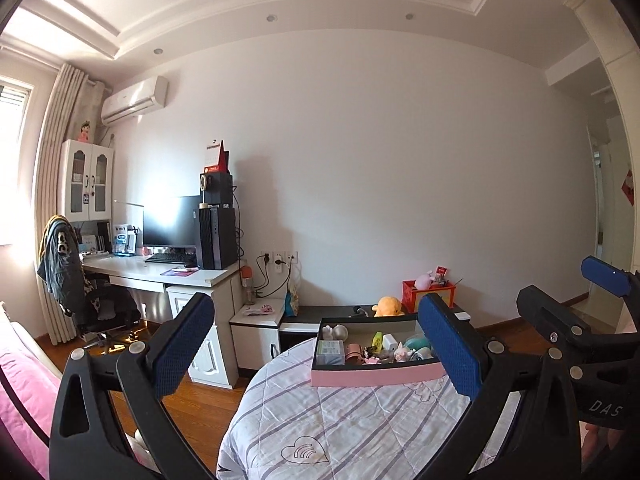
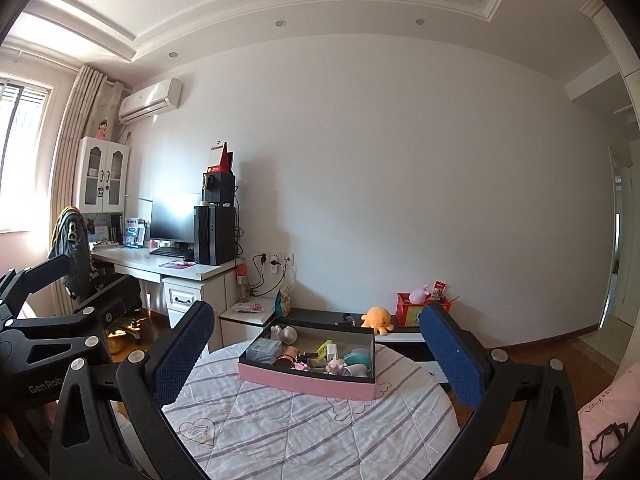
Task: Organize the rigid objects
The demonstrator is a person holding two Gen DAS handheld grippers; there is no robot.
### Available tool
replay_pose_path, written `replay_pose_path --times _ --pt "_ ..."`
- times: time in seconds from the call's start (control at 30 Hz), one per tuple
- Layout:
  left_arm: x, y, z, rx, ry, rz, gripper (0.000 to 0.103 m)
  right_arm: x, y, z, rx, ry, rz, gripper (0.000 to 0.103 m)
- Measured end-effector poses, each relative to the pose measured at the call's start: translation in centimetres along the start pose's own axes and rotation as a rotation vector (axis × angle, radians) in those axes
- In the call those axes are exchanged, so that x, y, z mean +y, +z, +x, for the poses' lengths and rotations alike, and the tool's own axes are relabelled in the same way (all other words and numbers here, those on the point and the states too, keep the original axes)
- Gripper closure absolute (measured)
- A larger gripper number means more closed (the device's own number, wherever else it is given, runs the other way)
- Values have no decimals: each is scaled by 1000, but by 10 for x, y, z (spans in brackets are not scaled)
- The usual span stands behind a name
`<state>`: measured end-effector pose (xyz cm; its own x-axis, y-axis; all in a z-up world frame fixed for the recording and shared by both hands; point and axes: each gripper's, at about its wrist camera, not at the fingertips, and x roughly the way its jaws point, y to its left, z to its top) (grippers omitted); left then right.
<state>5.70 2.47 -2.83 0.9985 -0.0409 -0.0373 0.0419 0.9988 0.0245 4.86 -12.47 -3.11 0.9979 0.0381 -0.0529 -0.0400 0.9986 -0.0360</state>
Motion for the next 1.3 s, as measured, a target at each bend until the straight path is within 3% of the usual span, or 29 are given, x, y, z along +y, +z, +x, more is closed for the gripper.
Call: replay_pose_path --times 0.33,1.3 --pt "-3 10 -26 -11 -7 0 0 5 8 -24 -26 -18 -6 0" --pt "-7 17 -34 -31 9 10 0 5 10 -35 -27 -32 -1 0"
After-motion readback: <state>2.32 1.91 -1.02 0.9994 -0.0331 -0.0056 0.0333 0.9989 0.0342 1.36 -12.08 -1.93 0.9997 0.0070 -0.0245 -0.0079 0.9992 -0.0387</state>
